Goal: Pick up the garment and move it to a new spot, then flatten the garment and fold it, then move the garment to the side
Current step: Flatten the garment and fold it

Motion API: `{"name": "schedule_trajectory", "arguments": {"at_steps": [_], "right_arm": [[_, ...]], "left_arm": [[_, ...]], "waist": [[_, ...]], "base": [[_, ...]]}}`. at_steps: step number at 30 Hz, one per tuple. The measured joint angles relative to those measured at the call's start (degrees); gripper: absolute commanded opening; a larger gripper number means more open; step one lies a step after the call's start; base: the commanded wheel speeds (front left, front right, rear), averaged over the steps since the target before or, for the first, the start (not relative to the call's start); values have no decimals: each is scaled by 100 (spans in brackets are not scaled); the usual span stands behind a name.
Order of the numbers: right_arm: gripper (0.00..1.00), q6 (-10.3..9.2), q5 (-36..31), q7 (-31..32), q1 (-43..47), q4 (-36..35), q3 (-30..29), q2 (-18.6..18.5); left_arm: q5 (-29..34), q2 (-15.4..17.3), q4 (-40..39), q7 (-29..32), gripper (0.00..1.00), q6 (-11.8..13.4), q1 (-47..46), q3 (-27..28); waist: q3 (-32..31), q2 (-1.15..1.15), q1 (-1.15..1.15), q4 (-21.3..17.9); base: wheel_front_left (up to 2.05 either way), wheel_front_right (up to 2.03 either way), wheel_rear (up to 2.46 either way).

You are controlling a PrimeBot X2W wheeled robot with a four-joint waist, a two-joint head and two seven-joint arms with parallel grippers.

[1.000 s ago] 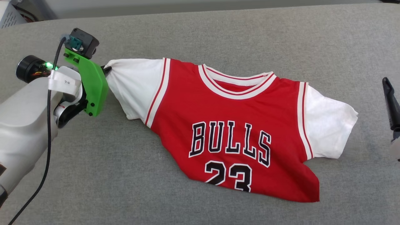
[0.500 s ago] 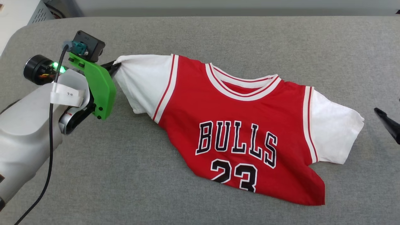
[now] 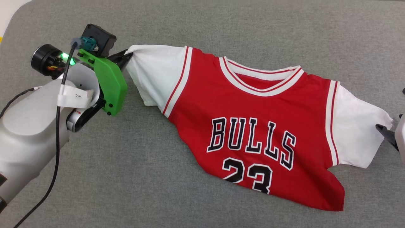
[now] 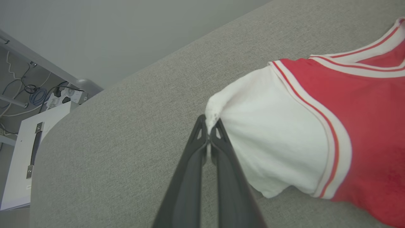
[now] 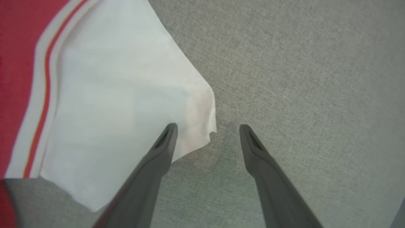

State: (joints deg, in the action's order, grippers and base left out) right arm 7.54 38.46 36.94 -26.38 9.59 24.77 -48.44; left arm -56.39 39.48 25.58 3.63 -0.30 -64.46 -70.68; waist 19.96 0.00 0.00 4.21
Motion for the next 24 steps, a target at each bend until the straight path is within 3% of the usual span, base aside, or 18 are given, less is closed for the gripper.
{"name": "schedule_trajectory", "arguments": {"at_steps": [10, 11, 12, 13, 24], "right_arm": [[100, -7, 272, -259, -331, 679, 759, -26], [72, -3, 326, -327, -359, 720, 794, -26], [31, -2, 350, -394, -385, 757, 821, -24], [0, -2, 348, -494, -429, 779, 896, -32], [0, -1, 364, -1580, -652, 904, 1107, 60]], "left_arm": [[54, -26, -38, -82, 0, 37, -95, 12], [53, -27, -23, -83, 0, 37, -94, 12], [53, -31, -11, -101, 0, 37, -94, 11], [53, -32, 3, -119, 0, 37, -92, 11], [49, -1, 49, -469, 0, 38, -11, 71]], "waist": [[295, 0, 0, 131], [300, 0, 0, 132], [295, 0, 0, 129], [280, 0, 0, 125], [-239, 0, 0, -12]], "base": [[0, 0, 0], [0, 0, 0], [0, 0, 0], [0, 0, 0], [0, 0, 0]]}}
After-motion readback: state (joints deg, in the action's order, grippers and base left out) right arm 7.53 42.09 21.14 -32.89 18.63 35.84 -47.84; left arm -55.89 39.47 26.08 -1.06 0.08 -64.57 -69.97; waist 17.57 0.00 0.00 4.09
